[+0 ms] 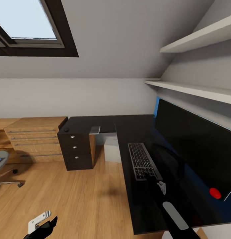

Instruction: In the bedroom, organize the workspace by keeping the computer under the desk, ensuring the monitor is on the desk, placing the keyboard on the desk next to the monitor, placing the mouse on the desk next to the keyboard, moving the folder from the swivel chair onto the desk next to the mouse, stacking the notebook on top of the folder with the pen on top of the notebook, and positioning the swivel chair next to the desk.

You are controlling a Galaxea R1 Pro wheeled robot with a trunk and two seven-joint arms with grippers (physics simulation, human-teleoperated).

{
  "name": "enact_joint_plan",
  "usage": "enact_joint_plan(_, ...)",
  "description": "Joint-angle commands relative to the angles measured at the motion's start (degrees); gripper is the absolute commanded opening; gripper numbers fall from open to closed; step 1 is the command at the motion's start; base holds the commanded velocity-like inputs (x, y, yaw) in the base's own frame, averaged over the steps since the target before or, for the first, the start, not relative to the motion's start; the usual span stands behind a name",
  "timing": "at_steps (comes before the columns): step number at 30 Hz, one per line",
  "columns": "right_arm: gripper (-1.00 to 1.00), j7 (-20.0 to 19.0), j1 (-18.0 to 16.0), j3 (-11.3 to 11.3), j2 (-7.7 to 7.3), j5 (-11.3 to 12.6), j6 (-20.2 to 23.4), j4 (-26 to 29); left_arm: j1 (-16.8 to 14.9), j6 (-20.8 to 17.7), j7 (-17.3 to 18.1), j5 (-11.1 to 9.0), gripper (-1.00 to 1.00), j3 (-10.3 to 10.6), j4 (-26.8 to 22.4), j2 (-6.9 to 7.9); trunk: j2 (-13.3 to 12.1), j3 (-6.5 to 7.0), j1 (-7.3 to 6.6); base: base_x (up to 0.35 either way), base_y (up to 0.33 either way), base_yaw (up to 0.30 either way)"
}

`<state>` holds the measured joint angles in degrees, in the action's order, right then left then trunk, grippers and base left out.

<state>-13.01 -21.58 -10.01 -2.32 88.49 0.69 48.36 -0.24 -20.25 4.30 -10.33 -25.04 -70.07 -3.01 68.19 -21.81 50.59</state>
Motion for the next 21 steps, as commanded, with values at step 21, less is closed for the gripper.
enact_joint_plan(21,-1.00,-0.4,0.0,-0.1,-0.14,0.7,0.1,0.0,0.0,-0.4,0.3,-0.4,1.00,-0.2,0.1,0.01,4.5,-2.03,2.43,0.000,0.000,0.000)
